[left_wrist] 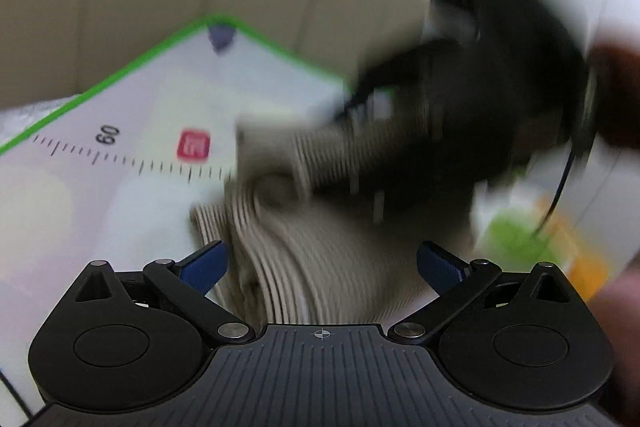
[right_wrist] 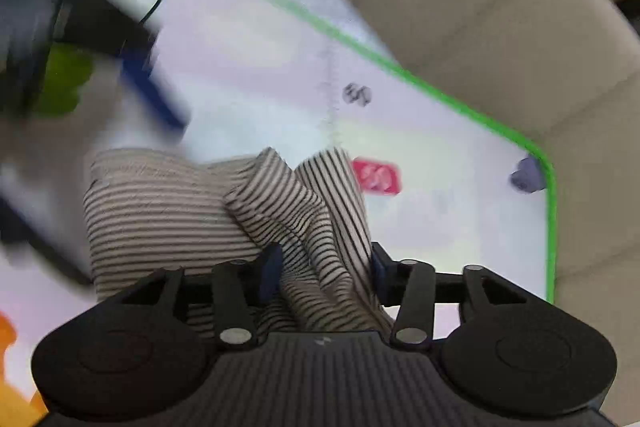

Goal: Fold clothes

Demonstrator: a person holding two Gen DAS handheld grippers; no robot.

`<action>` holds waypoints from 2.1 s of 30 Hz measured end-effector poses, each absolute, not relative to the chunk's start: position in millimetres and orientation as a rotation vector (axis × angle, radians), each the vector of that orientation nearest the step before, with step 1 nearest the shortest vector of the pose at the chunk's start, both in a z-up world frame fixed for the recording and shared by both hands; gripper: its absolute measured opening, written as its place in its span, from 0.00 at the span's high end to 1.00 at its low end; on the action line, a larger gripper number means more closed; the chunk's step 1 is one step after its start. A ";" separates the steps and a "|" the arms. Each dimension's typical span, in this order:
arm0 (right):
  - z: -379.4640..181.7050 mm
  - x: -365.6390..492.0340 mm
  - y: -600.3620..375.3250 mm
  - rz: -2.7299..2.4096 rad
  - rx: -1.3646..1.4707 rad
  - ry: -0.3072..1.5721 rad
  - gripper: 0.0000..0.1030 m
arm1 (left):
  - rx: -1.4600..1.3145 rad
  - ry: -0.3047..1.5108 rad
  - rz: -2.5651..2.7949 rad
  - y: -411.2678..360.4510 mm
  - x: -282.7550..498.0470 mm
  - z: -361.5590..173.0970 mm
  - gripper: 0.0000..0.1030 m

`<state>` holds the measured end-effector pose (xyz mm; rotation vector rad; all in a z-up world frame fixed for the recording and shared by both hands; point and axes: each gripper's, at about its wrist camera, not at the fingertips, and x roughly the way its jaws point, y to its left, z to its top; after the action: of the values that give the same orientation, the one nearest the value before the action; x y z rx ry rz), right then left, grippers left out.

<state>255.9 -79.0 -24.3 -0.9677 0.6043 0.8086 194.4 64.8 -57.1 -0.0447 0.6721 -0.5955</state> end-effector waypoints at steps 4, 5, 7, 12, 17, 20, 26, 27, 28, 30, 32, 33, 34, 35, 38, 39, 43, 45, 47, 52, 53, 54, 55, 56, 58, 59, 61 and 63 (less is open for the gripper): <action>7.6 265.6 -99.4 0.655 -0.795 0.499 0.42 | -0.048 0.751 -0.588 60.3 200.0 -72.8 0.01; 16.0 266.0 -111.3 0.596 -0.714 0.496 0.39 | -0.049 0.750 -0.585 60.1 199.6 -72.7 0.01; 30.6 261.9 -142.4 0.489 -0.525 0.500 0.36 | -0.053 0.746 -0.582 63.0 199.4 -71.9 0.01; 19.7 206.1 -229.0 0.341 -0.028 0.512 0.42 | -0.210 0.678 -0.526 87.1 199.1 -53.7 0.02; -49.2 164.3 -275.0 0.235 0.321 0.514 0.47 | -0.211 0.549 -0.433 90.5 195.7 -20.9 0.02; -67.2 181.0 -272.0 0.275 0.326 0.604 0.47 | -0.077 0.571 -0.435 61.1 211.8 -15.4 0.02; -62.6 179.3 -277.4 0.322 0.303 0.547 0.44 | 0.149 0.681 -0.407 3.9 252.4 -12.4 0.57; -63.1 181.5 -279.8 0.320 0.308 0.551 0.44 | 0.164 0.680 -0.379 1.5 258.8 -11.5 0.68; -63.7 183.6 -282.2 0.319 0.312 0.554 0.43 | 0.134 0.677 -0.310 8.9 263.4 -10.7 0.70; -62.0 186.5 -285.0 0.306 0.325 0.566 0.38 | 0.071 0.669 -0.170 24.2 272.1 -9.6 0.75; -60.2 184.1 -283.5 0.295 0.332 0.590 0.35 | -0.048 0.670 0.002 50.4 267.3 -15.3 0.78; -62.4 183.7 -281.1 0.297 0.318 0.598 0.35 | -0.110 0.668 0.077 63.4 264.3 -18.3 0.77; -64.5 183.2 -278.7 0.299 0.304 0.605 0.35 | -0.202 0.653 0.048 74.6 255.0 -22.3 0.76; -66.6 182.7 -276.3 0.301 0.290 0.613 0.38 | -0.293 0.635 0.016 85.7 245.2 -26.5 0.72; -57.6 174.8 -270.1 0.333 0.298 0.568 0.44 | -0.456 0.610 -0.208 95.7 230.7 -38.3 0.47; -51.8 173.8 -267.4 0.343 0.313 0.547 0.44 | -0.491 0.614 -0.287 96.6 230.1 -40.9 0.40; -32.1 176.7 -252.6 0.380 0.337 0.486 0.32 | -0.402 0.586 -0.485 84.2 243.8 -37.4 0.08; -27.5 188.3 -239.7 0.395 0.298 0.494 0.31 | -0.386 0.618 -0.485 79.4 251.5 -45.6 0.08; -35.1 207.4 -233.1 0.368 0.305 0.540 0.31 | -0.430 0.684 -0.484 78.2 254.5 -58.9 0.11; -52.6 244.7 -229.4 0.357 0.412 0.622 0.70 | -0.327 0.696 -0.420 58.6 244.0 -62.0 0.46; -52.9 246.8 -229.2 0.368 0.422 0.614 0.72 | -0.341 0.690 -0.414 58.5 241.5 -58.5 0.55; -50.5 247.1 -228.7 0.380 0.416 0.602 0.72 | -0.371 0.693 -0.418 62.4 236.3 -51.9 0.60; -46.3 246.7 -229.9 0.407 0.426 0.587 0.73 | -0.401 0.697 -0.423 66.4 230.9 -45.1 0.62; -42.2 246.3 -231.1 0.434 0.435 0.571 0.73 | -0.430 0.705 -0.444 71.4 223.1 -36.3 0.65; -37.7 250.3 -233.5 0.499 0.453 0.561 0.73 | -0.426 0.727 -0.473 72.6 215.5 -23.7 0.66; -39.3 256.5 -232.0 0.527 0.452 0.581 0.73 | -0.419 0.739 -0.482 74.6 211.0 -18.2 0.66; -50.7 272.0 -224.6 0.543 0.432 0.653 0.73 | -0.415 0.782 -0.481 75.7 214.5 -22.6 0.66; -69.9 292.6 -214.2 0.537 0.397 0.751 0.72 | -0.390 0.838 -0.468 74.5 221.0 -33.3 0.66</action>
<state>292.6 -214.2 -69.9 0.3965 0.7507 0.5369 221.0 74.5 -33.3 -0.3898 0.8380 -0.4684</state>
